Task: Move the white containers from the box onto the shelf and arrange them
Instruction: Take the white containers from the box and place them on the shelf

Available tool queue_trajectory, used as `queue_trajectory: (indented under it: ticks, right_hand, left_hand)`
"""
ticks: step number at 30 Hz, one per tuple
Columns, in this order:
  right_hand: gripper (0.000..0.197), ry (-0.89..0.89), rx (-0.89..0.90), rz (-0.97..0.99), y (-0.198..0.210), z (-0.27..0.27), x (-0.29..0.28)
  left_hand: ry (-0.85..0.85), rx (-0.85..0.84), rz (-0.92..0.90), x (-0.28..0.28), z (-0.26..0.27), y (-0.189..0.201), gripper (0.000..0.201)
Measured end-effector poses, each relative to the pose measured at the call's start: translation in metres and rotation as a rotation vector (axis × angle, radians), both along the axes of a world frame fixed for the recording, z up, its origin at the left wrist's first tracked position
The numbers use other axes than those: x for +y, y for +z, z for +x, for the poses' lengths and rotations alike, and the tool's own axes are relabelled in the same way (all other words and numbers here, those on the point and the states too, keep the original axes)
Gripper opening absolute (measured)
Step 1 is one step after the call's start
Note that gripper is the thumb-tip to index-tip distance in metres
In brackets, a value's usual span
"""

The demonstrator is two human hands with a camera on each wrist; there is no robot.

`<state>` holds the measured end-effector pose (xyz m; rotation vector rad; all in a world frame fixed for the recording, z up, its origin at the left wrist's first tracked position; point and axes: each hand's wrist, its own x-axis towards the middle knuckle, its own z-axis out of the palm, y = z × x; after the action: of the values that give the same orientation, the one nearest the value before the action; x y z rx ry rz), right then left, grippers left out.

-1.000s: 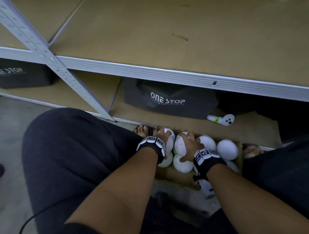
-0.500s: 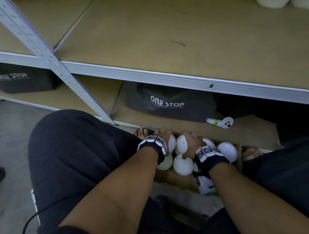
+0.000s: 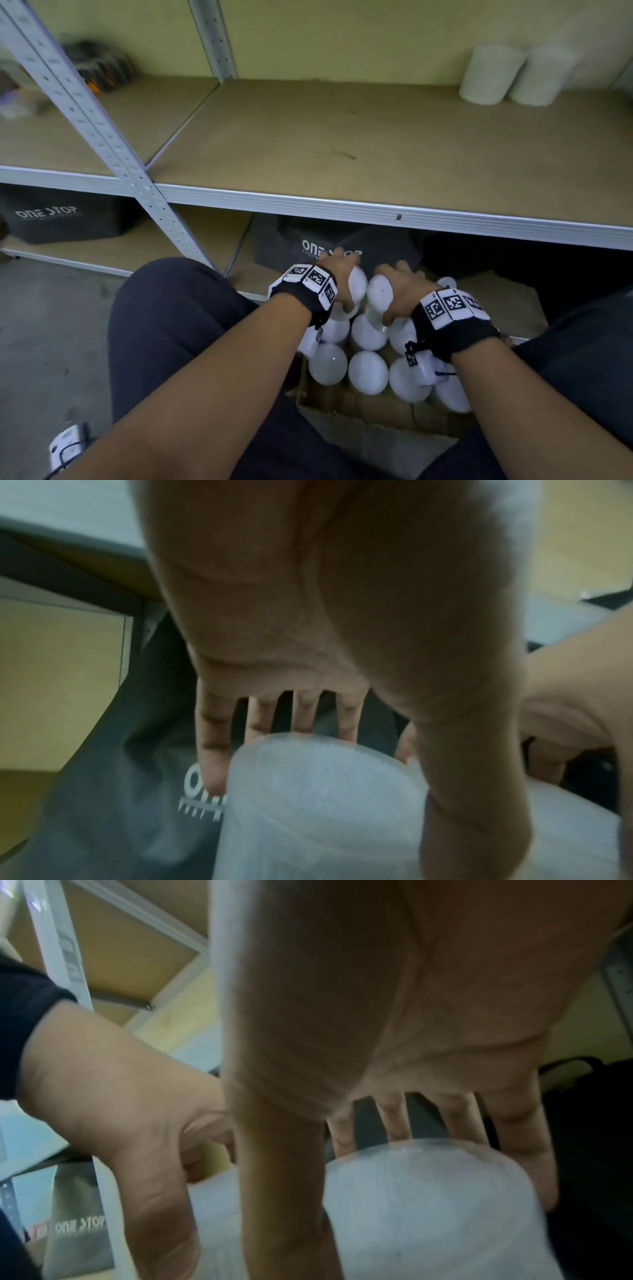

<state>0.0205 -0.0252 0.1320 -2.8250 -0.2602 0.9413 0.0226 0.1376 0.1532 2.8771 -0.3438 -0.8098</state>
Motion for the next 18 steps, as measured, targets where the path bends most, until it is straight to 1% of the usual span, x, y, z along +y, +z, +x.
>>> queue_trajectory:
  ticks: [2, 5, 9, 14, 18]
  right_hand:
    - [0.083, 0.009, -0.014, 0.008, 0.022, -0.001, -0.002]
    - [0.084, 0.030, -0.045, 0.022, 0.056, -0.006, -0.005]
    - [0.086, 0.057, -0.107, 0.044, 0.105, -0.017, -0.014]
    - [0.092, 0.032, -0.220, 0.105, 0.161, -0.030, -0.032]
    - [0.092, 0.030, -0.326, 0.130, 0.199, -0.031, -0.049]
  left_hand:
    - [-0.015, -0.025, -0.005, 0.000, 0.001, 0.019, 0.090]
    - [-0.051, -0.022, -0.021, 0.001, 0.002, 0.051, 0.085]
    - [-0.091, -0.035, -0.065, 0.001, 0.000, 0.092, 0.086]
    - [-0.146, -0.163, -0.145, -0.005, -0.004, 0.139, 0.087]
    - [-0.169, -0.241, -0.199, -0.009, -0.002, 0.173, 0.088]
